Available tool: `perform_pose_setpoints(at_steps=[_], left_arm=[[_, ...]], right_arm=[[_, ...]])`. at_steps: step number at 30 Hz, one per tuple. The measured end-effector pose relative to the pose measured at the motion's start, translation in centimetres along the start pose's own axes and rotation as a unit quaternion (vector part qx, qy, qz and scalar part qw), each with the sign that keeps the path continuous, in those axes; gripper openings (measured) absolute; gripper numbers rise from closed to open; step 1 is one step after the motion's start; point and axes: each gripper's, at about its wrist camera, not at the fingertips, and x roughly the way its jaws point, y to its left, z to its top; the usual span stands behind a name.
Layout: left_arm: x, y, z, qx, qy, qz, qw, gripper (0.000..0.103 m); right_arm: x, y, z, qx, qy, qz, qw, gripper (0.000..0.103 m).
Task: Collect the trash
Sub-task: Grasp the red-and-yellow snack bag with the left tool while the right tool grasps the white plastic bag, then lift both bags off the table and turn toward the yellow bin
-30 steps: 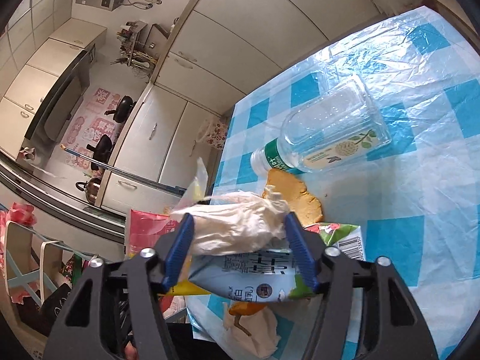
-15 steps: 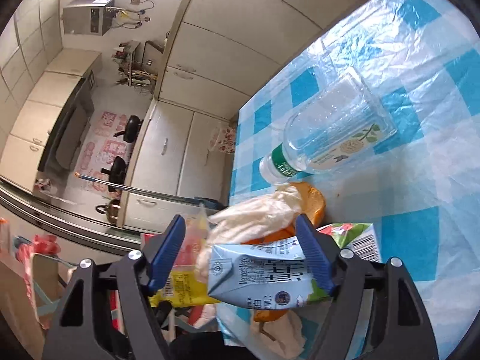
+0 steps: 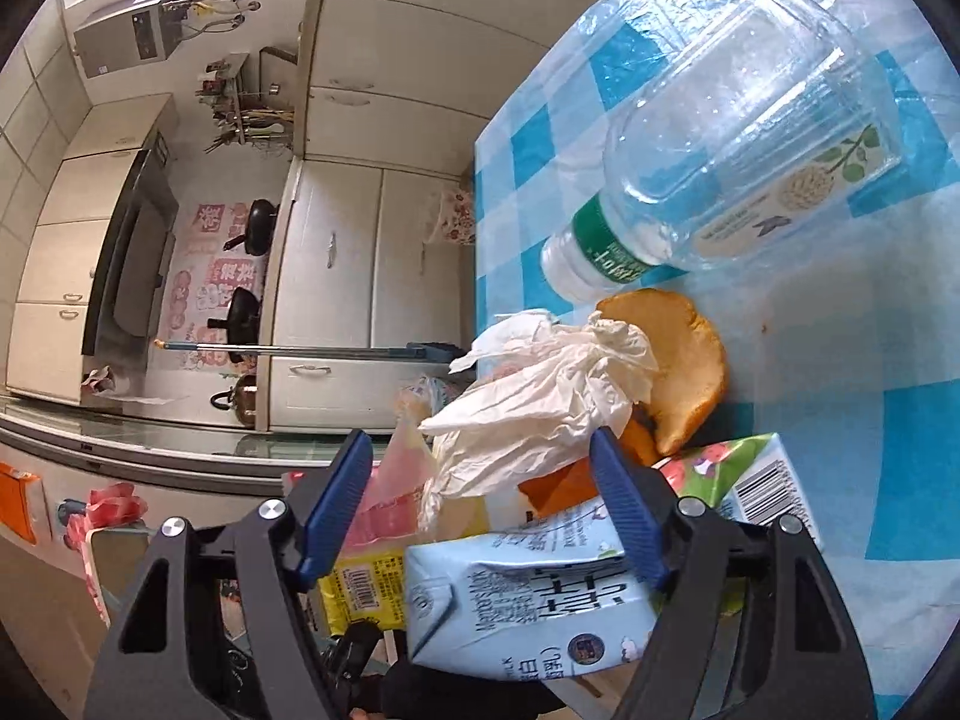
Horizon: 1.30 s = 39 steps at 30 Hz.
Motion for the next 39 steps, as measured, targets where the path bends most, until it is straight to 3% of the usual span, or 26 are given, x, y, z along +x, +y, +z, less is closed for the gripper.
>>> perform_pose_setpoints(at_steps=[3,8,10,11,12,14,19,20,21,22,26,28,30,34,36,39], left_arm=[[0.0,0.0,0.0,0.0,0.0,0.0,1.0,0.002],[0.1,0.0,0.0,0.002,0.0,-0.003,1.0,0.002],[0.1,-0.1,0.0,0.004,0.001,-0.002,1.0,0.002],[0.1,-0.1,0.1,0.005,0.001,-0.002,1.0,0.002],[0.1,-0.2,0.1,0.005,0.001,-0.002,1.0,0.002],[0.1,-0.1,0.1,0.002,0.001,-0.004,1.0,0.002],[-0.1,0.5,0.1,-0.011,0.0,-0.005,0.9999,0.002],[-0.2,0.6,0.1,-0.014,0.0,-0.006,0.9999,0.002],[-0.2,0.7,0.1,-0.016,0.0,-0.005,0.9999,0.002],[-0.2,0.8,0.2,-0.017,0.0,-0.004,0.9998,0.002],[-0.2,1.0,0.1,-0.02,0.0,0.002,0.9998,0.002],[-0.4,1.4,0.2,-0.027,-0.004,0.007,0.9996,0.002],[-0.5,1.8,0.3,-0.036,-0.006,0.011,0.9993,0.002],[-0.6,2.6,0.5,-0.052,-0.008,0.02,0.9984,0.002],[-0.4,2.8,0.6,-0.056,-0.006,0.022,0.9982,0.002],[-0.6,2.9,0.7,-0.061,-0.009,0.023,0.9979,0.002]], right_arm=[[-0.6,-1.0,0.3,0.017,-0.02,-0.024,0.999,0.07],[0.4,-0.8,1.0,0.003,-0.017,-0.057,0.998,0.069],[0.7,-0.9,0.9,-0.005,-0.016,-0.063,0.998,0.05],[0.9,-1.2,0.8,-0.001,-0.009,-0.054,0.998,0.024],[1.0,-1.4,0.8,0.003,-0.003,-0.048,0.999,0.009],[0.7,-1.3,0.6,-0.008,-0.008,-0.046,0.999,0.005],[-0.6,0.8,0.6,-0.046,-0.027,-0.043,0.998,0.007],[-0.7,1.0,0.6,-0.05,-0.031,-0.055,0.997,0.037],[-0.7,1.2,0.6,-0.052,-0.038,-0.074,0.995,0.082],[-0.8,1.4,0.8,-0.056,-0.052,-0.098,0.992,0.09],[1.4,2.1,1.5,-0.082,-0.028,-0.127,0.988,0.09],[2.8,2.6,1.9,-0.103,-0.014,-0.143,0.984,0.083],[3.9,2.5,2.0,-0.116,0.004,-0.159,0.98,0.062],[5.5,2.0,1.5,-0.14,0.031,-0.196,0.97,0.036],[5.0,2.2,1.4,-0.146,0.022,-0.193,0.97,0.029],[3.7,3.1,1.4,-0.151,-0.003,-0.177,0.973,0.028]])
